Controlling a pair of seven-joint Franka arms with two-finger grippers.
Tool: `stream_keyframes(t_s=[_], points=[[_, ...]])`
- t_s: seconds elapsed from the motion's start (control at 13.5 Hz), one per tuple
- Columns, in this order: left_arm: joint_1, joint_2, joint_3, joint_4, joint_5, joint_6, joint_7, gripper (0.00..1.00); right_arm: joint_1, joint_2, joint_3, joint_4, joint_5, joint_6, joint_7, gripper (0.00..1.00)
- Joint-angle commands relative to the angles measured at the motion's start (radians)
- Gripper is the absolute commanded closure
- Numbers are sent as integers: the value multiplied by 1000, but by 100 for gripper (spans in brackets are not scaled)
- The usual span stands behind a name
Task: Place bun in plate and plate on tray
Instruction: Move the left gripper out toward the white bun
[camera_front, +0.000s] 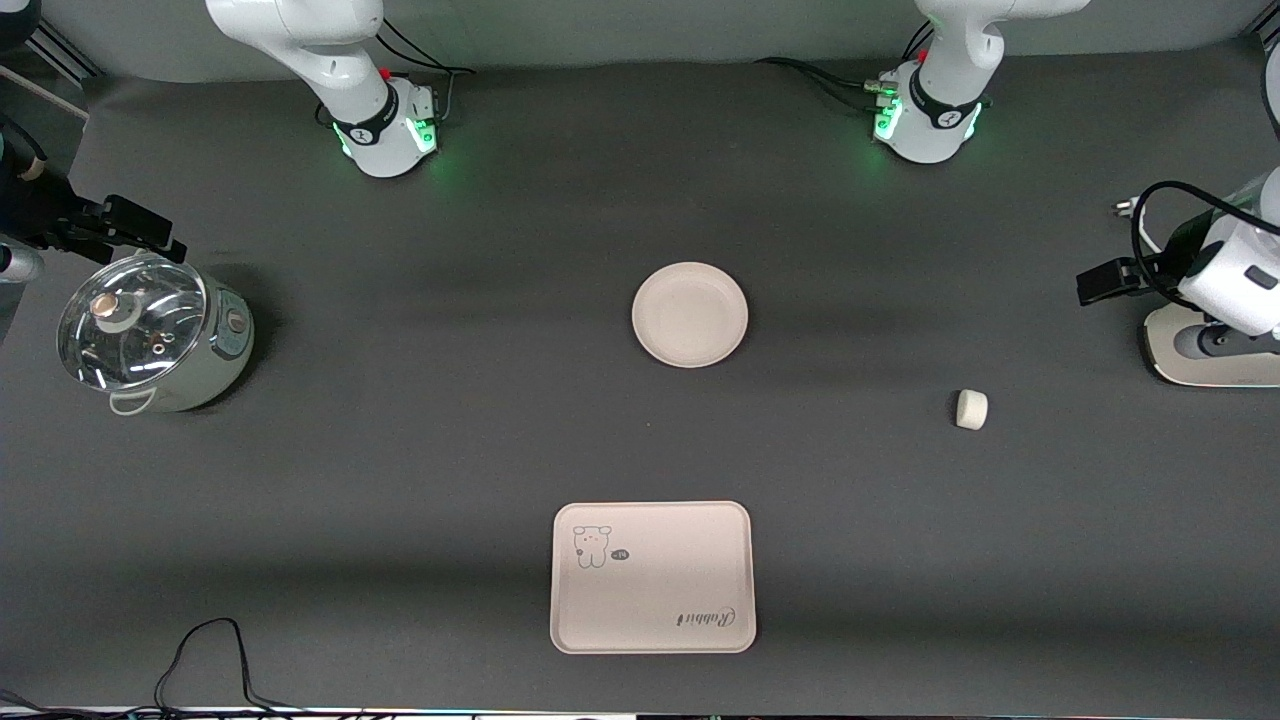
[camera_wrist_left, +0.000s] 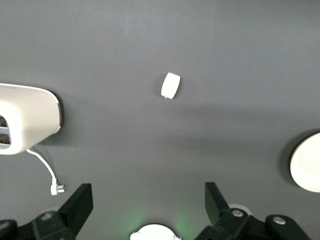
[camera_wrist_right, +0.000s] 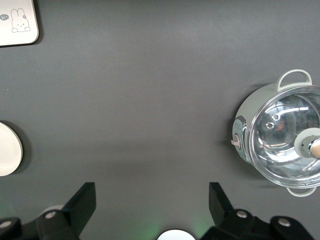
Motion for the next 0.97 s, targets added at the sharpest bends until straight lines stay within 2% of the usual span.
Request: stream_keyframes(t_s=[0.0, 0.15, 0.37, 0.59, 0.82, 0.89], points=[[-17, 15, -1, -19, 2, -4, 6, 0, 5, 4, 2, 15, 26, -15, 5, 0], [-16, 30, -5, -48, 6, 52, 3, 0, 4, 3, 0, 14, 26, -18, -1, 0], [-1, -2, -4, -199, 6, 192, 17, 0, 5, 4, -1, 15, 26, -17, 4, 0], [1, 18, 2, -276, 6, 302, 29, 0, 5, 4, 0, 12, 27, -15, 4, 0], [-3, 22, 2, -484, 6, 595, 29, 0, 10, 4, 3, 14, 27, -17, 8, 0], [0, 35, 2, -523, 6, 664, 31, 0, 11, 6, 3, 14, 35, -17, 7, 0]])
